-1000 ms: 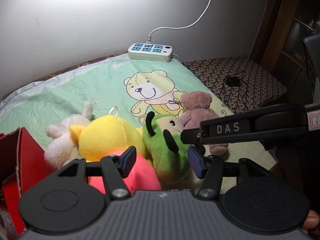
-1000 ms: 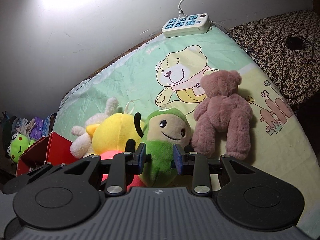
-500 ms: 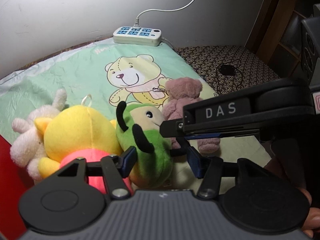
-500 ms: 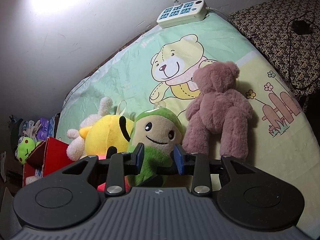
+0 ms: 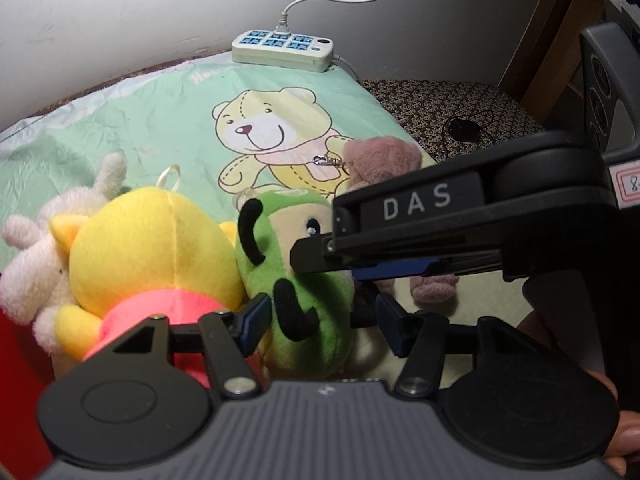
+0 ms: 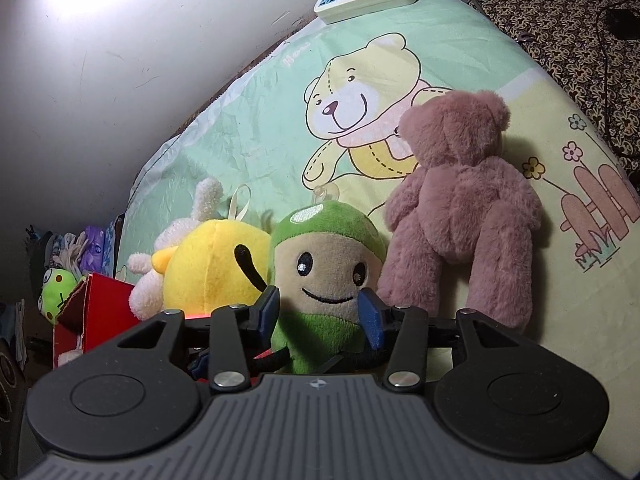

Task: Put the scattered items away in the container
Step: 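Close the right gripper around the green-capped plush doll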

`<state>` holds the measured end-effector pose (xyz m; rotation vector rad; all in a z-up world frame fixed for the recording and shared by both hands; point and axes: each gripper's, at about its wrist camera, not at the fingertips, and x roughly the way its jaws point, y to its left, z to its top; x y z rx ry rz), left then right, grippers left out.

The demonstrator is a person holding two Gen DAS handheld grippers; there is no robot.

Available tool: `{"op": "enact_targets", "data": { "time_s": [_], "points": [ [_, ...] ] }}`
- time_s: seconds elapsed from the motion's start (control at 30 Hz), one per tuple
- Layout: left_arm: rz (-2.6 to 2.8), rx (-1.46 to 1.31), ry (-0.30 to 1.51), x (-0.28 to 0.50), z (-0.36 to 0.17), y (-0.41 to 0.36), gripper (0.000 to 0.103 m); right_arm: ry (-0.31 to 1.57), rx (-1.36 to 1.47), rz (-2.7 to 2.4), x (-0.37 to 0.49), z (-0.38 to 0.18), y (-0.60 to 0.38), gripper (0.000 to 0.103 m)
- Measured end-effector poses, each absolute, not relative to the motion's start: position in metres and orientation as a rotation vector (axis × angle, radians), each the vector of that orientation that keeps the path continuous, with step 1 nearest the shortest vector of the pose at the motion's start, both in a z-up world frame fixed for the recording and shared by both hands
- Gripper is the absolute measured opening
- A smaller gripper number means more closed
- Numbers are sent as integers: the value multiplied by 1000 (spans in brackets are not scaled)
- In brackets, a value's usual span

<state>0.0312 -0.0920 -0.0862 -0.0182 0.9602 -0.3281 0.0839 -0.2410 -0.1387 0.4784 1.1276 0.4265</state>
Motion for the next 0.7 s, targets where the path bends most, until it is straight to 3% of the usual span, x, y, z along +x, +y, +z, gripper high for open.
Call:
{"op": "enact_targets", "data": {
  "time_s": [0.17,0.3,0.7],
  "points": [
    [-317,-17,965,34,-93,-90,68,1139,486,439,87,-144,-241,51],
    [-320,9,960,34,-96,-92,69,1133,486,431,88,-144,-244,59],
    [-270,29,963,41,-113,-94,70,1168,513,482,93,-161,-236,63]
  ]
}}
